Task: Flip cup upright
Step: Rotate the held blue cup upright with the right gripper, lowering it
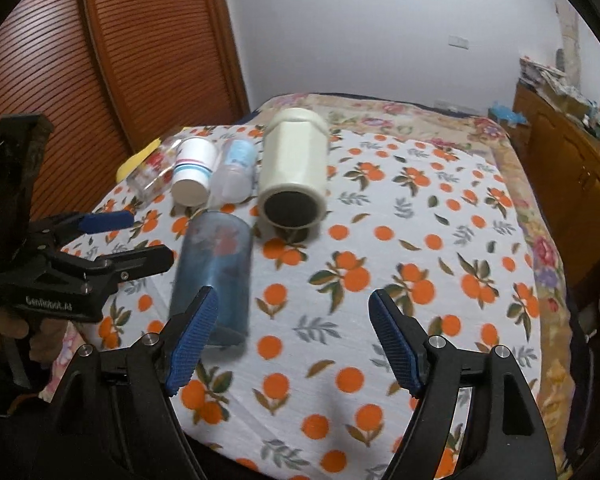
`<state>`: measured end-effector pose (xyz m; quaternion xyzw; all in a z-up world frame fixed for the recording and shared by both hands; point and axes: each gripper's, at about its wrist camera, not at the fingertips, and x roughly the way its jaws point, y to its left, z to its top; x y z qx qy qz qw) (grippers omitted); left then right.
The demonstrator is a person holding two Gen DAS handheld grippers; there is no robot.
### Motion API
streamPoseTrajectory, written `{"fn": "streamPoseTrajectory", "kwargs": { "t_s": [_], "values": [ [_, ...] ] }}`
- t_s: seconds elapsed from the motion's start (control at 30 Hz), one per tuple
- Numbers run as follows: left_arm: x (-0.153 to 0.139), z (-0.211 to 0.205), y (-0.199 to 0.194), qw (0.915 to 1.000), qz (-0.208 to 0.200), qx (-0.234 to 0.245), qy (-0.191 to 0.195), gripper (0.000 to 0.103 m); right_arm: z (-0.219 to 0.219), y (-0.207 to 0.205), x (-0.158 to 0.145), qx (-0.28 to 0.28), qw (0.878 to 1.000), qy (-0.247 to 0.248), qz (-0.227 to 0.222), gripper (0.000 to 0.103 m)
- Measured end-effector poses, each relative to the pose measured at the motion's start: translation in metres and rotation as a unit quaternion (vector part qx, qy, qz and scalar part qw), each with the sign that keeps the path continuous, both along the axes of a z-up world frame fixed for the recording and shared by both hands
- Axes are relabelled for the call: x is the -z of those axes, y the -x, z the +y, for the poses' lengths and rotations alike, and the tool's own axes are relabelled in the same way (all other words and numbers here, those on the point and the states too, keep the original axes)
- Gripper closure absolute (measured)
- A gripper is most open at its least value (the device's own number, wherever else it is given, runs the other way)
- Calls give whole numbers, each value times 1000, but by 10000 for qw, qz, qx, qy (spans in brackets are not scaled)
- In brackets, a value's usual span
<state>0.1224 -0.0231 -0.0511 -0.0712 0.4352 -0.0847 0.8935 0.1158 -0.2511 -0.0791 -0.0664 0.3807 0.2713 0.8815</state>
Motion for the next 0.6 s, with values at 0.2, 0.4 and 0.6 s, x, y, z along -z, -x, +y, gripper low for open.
{"fn": "streamPoseTrajectory", "kwargs": {
  "t_s": [0.2,0.4,0.6],
  "values": [
    [11,-1,-22,9965,651,-257,459,3,-13,2,6,39,9999,-122,-37,23],
    [26,-3,-35,9895,1139,-376,806,4,-13,3,8,33,9998,-159,-106,23],
    [35,-2,-43,9820,1405,-364,1206,3,-15,2,9,48,9997,-194,-135,23]
  ]
}}
